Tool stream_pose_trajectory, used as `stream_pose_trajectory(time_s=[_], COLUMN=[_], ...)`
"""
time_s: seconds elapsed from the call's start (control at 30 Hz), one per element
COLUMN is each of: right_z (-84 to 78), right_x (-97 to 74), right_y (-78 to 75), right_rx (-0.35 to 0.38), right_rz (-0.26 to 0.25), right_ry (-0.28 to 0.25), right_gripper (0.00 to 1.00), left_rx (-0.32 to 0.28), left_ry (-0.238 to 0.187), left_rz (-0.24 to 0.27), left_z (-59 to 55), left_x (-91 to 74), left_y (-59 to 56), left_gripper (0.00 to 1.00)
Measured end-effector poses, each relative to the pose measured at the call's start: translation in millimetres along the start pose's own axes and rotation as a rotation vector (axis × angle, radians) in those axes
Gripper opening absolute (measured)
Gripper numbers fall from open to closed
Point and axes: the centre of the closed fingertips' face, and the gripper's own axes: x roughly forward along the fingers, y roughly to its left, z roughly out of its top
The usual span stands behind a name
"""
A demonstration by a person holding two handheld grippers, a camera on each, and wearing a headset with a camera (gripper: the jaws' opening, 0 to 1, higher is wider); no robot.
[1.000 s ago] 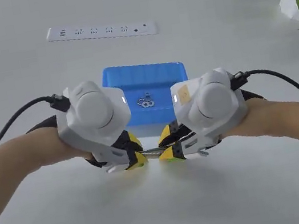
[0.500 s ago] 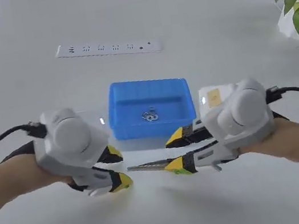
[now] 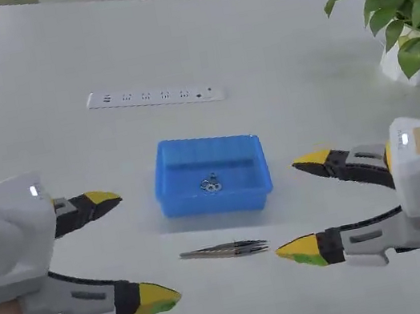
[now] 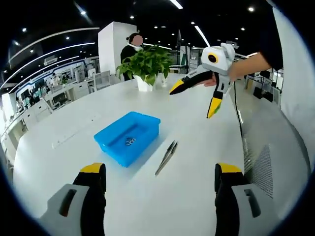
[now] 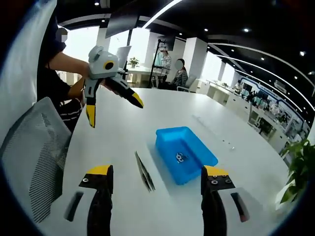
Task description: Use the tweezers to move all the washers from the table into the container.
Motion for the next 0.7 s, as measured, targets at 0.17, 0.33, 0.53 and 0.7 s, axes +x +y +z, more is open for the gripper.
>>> stream_pose_trajectory(time_s=[0.17, 0.33, 0.53, 0.7], right_z=[3.7, -2.9, -11.4, -5.0], right_x=[-14.3, -20.9, -21.8, -22.7], right_y=[-2.8, -2.0, 5.9, 9.0], right_rx=[-0.027, -0.045, -0.077, -0.083], right_rz=[-0.022, -0.02, 0.009, 0.015], right_ry=[0.007, 0.05, 0.102, 0.094], right_gripper=[0.88, 0.99, 1.0, 1.0], left_rx=[0.031, 0.059, 0.104, 0.116], left_ry=[-0.038, -0.069, -0.093, -0.102], left_rz=[0.028, 0.069, 0.056, 0.055], left_z=[13.6, 31.8, 46.4, 53.8], left_x=[-17.4, -31.9, -36.3, -36.1], left_y=[-1.2, 6.8, 5.4, 3.2], left_gripper=[1.0, 1.0, 1.0, 1.0])
